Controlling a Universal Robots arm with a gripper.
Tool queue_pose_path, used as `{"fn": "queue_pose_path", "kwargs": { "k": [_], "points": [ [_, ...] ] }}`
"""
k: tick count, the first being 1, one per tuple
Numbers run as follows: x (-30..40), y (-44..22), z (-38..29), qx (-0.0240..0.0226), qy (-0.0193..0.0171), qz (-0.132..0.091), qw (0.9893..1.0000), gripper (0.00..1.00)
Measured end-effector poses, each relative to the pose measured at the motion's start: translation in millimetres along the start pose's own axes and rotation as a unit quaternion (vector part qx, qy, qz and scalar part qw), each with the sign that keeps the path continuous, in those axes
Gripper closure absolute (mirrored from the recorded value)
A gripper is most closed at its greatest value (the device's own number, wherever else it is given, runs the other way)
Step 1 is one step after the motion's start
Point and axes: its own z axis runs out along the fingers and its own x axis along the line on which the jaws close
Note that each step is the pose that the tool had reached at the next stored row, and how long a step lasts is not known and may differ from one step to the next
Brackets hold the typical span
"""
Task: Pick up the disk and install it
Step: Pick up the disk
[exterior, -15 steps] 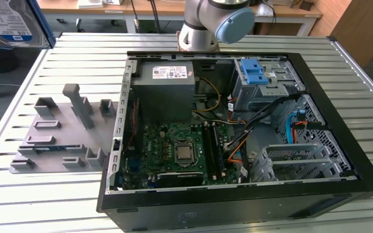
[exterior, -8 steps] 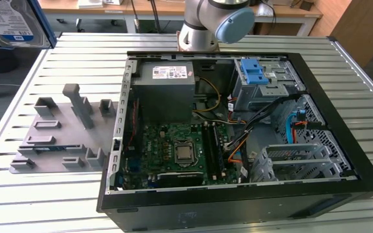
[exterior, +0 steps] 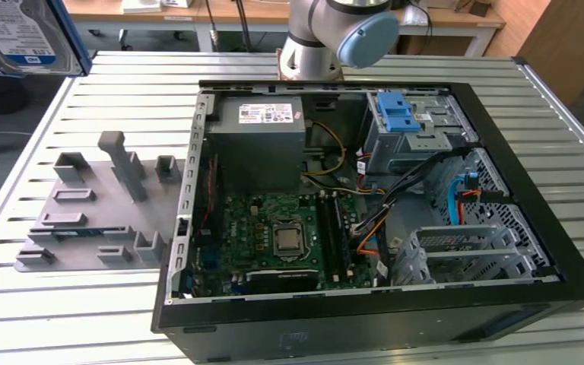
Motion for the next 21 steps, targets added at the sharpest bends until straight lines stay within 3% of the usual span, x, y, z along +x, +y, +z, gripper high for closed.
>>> {"fn": "queue_pose_path", "kwargs": {
  "k": [21],
  "points": [
    [-0.2, -6.2, -0.2, 0.0000, 0.0000, 0.000, 1.0000, 0.64]
  ]
}}
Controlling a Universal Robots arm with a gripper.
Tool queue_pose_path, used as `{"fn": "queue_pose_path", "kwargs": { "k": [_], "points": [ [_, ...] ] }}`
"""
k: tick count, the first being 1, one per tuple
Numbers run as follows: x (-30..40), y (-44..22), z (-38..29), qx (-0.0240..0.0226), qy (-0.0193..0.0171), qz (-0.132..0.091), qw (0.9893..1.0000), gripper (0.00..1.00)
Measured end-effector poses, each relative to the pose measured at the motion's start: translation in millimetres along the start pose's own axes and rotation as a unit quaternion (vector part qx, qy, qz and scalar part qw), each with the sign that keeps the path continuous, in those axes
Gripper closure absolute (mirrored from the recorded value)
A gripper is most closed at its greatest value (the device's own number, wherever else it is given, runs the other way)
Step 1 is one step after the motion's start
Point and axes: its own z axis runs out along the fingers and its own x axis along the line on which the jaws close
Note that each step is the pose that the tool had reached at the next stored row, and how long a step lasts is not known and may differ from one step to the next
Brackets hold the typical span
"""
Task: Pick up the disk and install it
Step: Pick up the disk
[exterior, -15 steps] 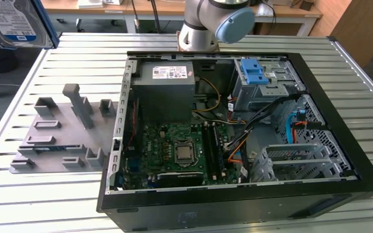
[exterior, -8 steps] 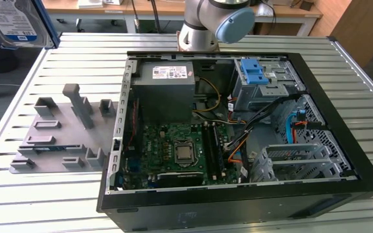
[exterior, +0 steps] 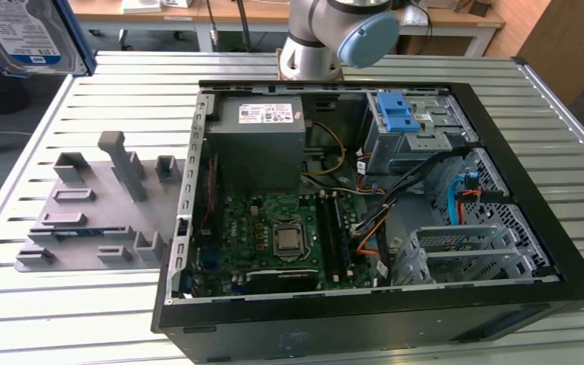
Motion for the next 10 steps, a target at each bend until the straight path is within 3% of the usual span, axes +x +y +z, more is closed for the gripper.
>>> {"fn": "queue_pose_path", "kwargs": {
  "k": [10],
  "points": [
    [-0.1, -4.2, -0.1, 0.0000, 0.0000, 0.000, 1.0000, 0.64]
  ]
}}
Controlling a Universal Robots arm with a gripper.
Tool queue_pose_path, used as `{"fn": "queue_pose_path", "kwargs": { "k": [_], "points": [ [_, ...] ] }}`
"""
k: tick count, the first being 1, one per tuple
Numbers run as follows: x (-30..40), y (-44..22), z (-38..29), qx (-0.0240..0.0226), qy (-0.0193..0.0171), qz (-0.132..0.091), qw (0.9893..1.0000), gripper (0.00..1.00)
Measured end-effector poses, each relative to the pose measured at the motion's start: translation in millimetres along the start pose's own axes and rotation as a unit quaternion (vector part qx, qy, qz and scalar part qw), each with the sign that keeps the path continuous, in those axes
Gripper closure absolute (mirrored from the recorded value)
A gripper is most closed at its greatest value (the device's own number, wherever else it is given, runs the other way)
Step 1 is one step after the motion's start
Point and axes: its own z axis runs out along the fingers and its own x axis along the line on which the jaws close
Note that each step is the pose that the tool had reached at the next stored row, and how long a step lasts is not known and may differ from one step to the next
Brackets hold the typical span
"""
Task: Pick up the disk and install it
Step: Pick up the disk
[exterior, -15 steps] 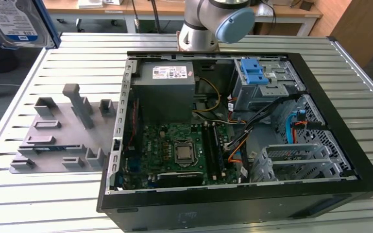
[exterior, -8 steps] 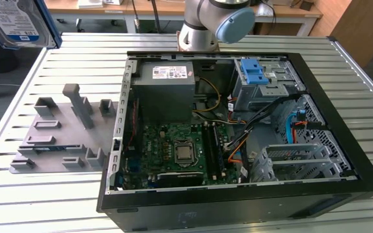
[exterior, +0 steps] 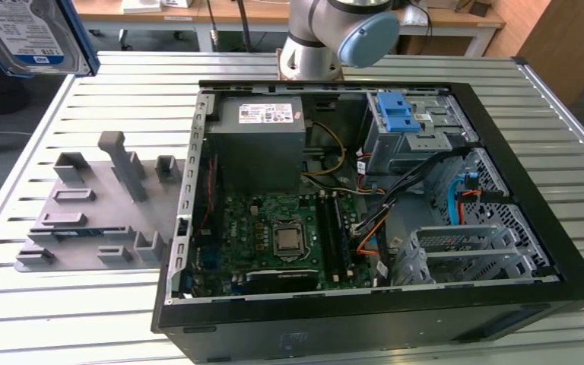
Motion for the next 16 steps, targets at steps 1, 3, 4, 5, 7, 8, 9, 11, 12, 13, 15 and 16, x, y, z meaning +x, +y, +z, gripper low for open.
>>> {"fn": "queue_pose_path", "kwargs": {
  "k": [1, 3, 4, 5, 7, 8, 9, 11, 12, 13, 15, 16],
  "points": [
    [0.0, -0.4, 0.0, 0.0001, 0.0000, 0.000, 1.0000, 0.64],
    [-0.1, -1.2, 0.0, 0.0000, 0.0000, 0.000, 1.0000, 0.64],
    [0.0, -1.6, 0.0, 0.0000, 0.0000, 0.000, 1.0000, 0.64],
    [0.2, -1.9, 0.0, 0.0000, 0.0000, 0.000, 1.0000, 0.64],
    [0.9, -2.5, -0.1, 0.0000, 0.0000, 0.000, 1.0000, 0.64],
    [1.4, -2.9, -0.1, 0.0000, 0.0000, 0.000, 1.0000, 0.64],
    [1.8, -3.2, -0.1, 0.0000, 0.0000, 0.000, 1.0000, 0.64],
    [2.6, -3.7, -0.1, 0.0000, 0.0000, 0.000, 1.0000, 0.64],
    [3.0, -3.9, -0.1, 0.0000, 0.0000, 0.000, 1.0000, 0.64],
    [3.4, -4.2, -0.2, 0.0000, 0.0000, 0.000, 1.0000, 0.64],
    [3.9, -4.6, -0.2, 0.0000, 0.0000, 0.000, 1.0000, 0.64],
    [4.0, -4.8, -0.2, 0.0000, 0.0000, 0.000, 1.0000, 0.64]
  ]
}}
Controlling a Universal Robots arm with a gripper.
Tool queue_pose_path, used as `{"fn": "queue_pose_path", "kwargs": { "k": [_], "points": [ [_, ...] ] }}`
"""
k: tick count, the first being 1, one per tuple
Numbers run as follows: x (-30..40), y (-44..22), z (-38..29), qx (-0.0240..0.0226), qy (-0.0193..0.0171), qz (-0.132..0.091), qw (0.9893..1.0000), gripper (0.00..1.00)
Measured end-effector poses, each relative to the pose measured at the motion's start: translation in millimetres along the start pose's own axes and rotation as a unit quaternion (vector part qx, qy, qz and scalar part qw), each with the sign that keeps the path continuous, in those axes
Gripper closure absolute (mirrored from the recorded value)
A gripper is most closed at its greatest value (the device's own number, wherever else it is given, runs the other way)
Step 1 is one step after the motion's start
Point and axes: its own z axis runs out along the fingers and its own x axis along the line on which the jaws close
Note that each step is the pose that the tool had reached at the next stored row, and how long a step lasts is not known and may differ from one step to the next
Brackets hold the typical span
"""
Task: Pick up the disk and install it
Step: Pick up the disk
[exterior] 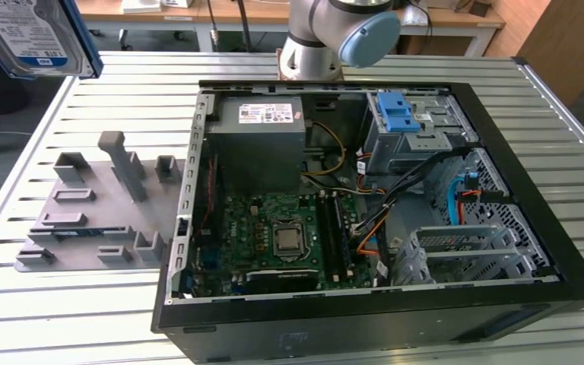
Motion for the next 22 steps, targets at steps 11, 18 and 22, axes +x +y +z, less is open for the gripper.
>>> {"fn": "queue_pose_path", "kwargs": {
  "k": [11, 18, 22],
  "points": [
    [0.1, -4.8, -0.1, 0.0000, 0.0000, 0.000, 1.0000, 0.64],
    [5.6, -5.4, -0.4, 0.0000, 0.0000, 0.000, 1.0000, 0.64],
    [8.3, -6.2, -0.6, 0.0000, 0.0000, 0.000, 1.0000, 0.64]
  ]
}}
